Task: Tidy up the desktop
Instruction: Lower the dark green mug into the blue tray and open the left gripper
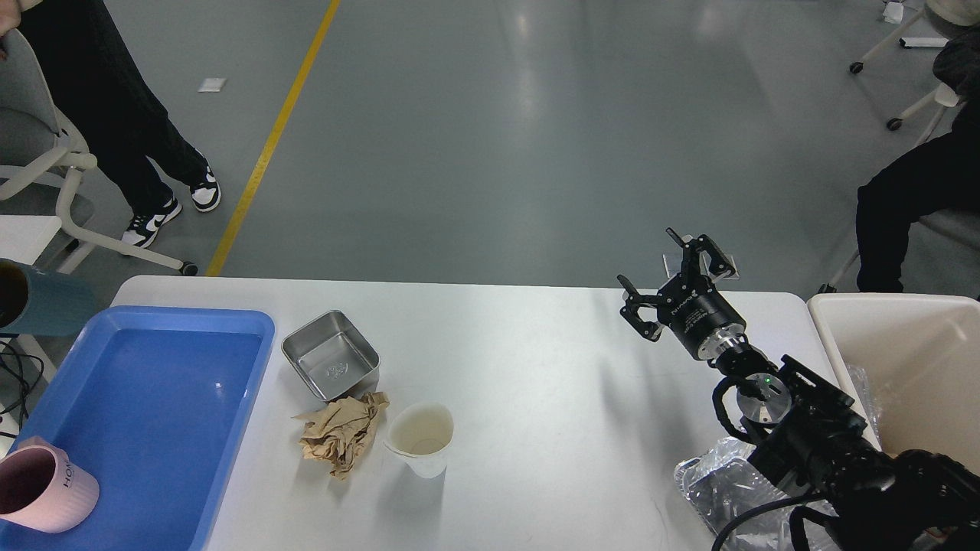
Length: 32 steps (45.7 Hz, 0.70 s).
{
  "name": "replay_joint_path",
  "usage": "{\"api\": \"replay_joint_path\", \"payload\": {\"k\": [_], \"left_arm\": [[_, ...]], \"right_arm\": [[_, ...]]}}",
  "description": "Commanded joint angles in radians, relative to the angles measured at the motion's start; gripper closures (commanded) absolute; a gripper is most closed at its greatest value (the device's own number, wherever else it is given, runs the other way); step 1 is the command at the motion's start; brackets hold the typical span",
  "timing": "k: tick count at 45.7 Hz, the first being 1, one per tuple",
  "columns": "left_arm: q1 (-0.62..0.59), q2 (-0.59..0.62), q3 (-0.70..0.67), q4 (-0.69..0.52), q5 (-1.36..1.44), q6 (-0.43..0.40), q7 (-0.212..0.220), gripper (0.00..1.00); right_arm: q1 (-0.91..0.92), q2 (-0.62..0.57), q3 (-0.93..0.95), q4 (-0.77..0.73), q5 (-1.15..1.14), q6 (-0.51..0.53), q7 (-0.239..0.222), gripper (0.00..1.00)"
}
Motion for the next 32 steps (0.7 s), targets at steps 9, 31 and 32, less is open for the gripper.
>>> {"api": "replay_joint_path", "payload": {"k": [9,31,32], "left_arm": [[-0.026,-0.018,-0.006,-0.011,0.0,0.0,-0.033,1.0],[-0.032,0.044,0.102,-0.054,0.322,0.006,-0.381,1.0],[-0.031,0.048,0.115,-0.062,0.33,0.013,-0.397,1.0]], "right_arm": [[-0.001,0.0,0.0,0.0,0.0,-0.002,0.0,0.0],[-0.001,0.005,0.0,0.0,0.0,-0.002,0.0,0.0],[-0.001,0.005,0.0,0.0,0.0,-0.002,0.0,0.0]]}}
